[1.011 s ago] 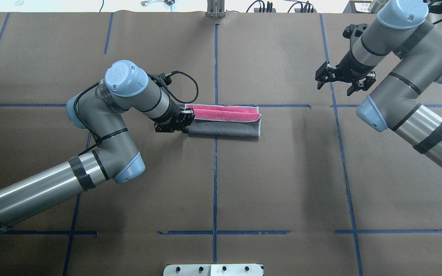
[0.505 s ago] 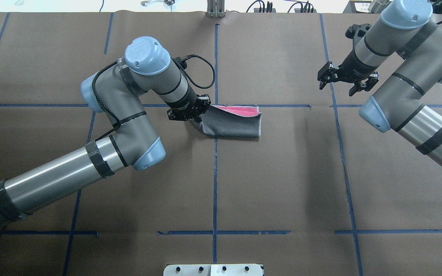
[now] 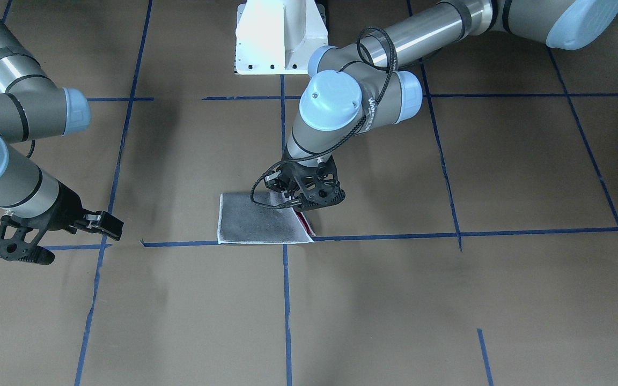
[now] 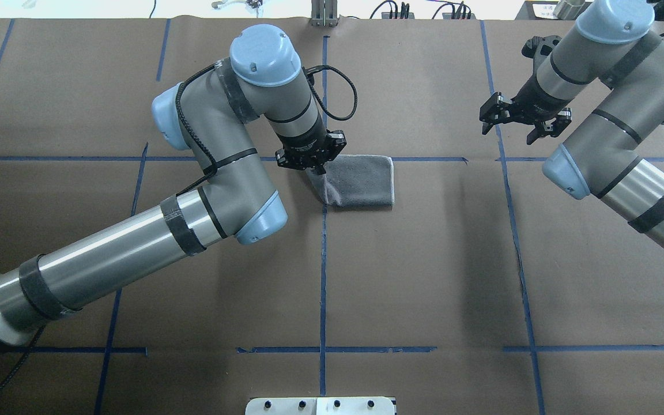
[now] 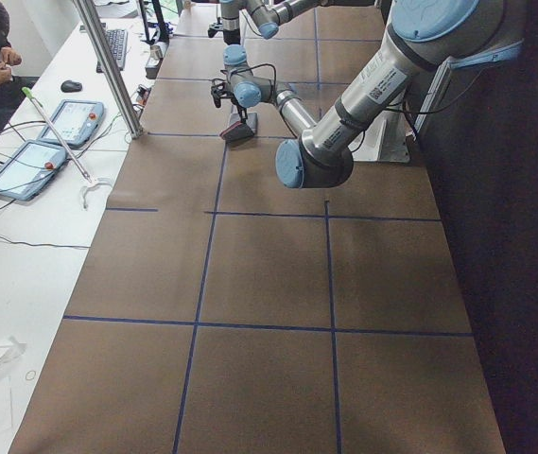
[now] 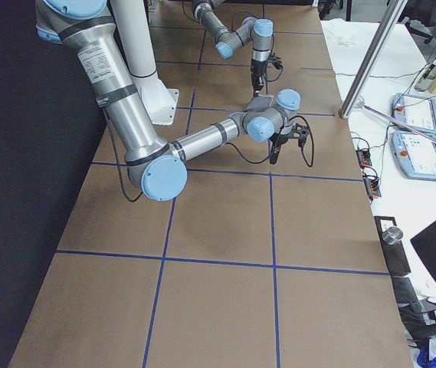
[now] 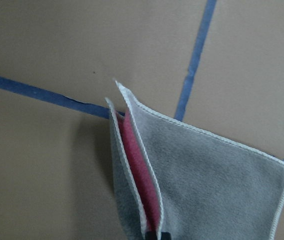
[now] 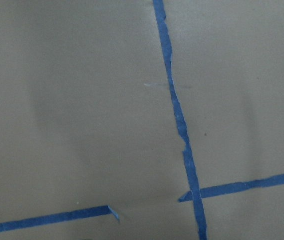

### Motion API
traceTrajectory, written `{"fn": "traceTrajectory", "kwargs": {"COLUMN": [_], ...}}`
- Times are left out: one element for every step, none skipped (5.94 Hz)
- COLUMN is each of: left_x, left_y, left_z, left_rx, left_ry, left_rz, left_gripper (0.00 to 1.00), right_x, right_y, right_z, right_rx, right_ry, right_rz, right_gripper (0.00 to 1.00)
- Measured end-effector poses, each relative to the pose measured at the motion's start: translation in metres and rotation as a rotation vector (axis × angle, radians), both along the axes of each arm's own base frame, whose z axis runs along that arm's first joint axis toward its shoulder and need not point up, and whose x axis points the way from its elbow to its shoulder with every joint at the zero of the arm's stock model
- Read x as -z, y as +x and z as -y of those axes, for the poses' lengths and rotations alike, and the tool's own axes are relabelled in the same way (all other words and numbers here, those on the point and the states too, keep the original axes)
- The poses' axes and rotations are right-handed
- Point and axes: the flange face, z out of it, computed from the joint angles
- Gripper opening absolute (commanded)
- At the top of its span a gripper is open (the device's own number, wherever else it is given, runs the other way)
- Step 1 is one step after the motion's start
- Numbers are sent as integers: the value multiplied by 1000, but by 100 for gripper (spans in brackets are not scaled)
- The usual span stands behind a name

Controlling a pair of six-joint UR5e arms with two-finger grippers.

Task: Fold towel twice with both arms
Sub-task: 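Lift the strip end with the left gripper and fold it over the other end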

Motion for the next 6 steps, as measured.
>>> {"fn": "traceTrajectory", "kwargs": {"left_x": [16,27,32,42,54,65], "left_y": [14,29,41,58,73,85], "left_z": [7,11,8,5,2,0], "left_rx": [-9,-27,-50,-59,-67,-76], "left_ry": [2,15,47,77,109,149], "left_rz": [13,26,38,56,72,85], "left_gripper": [0,0,0,0,0,0], "right_x": [-2,-7,-20,-38,-50,-60], "right_y": [5,13,29,51,67,78], "right_z": [0,1,-2,-7,-11,-13], "right_rx": [-4,2,29,72,106,117], "right_ry": [-2,4,37,90,129,141], "right_rz": [1,1,-7,-20,-32,-41], "right_gripper": [100,100,100,100,100,100]}}
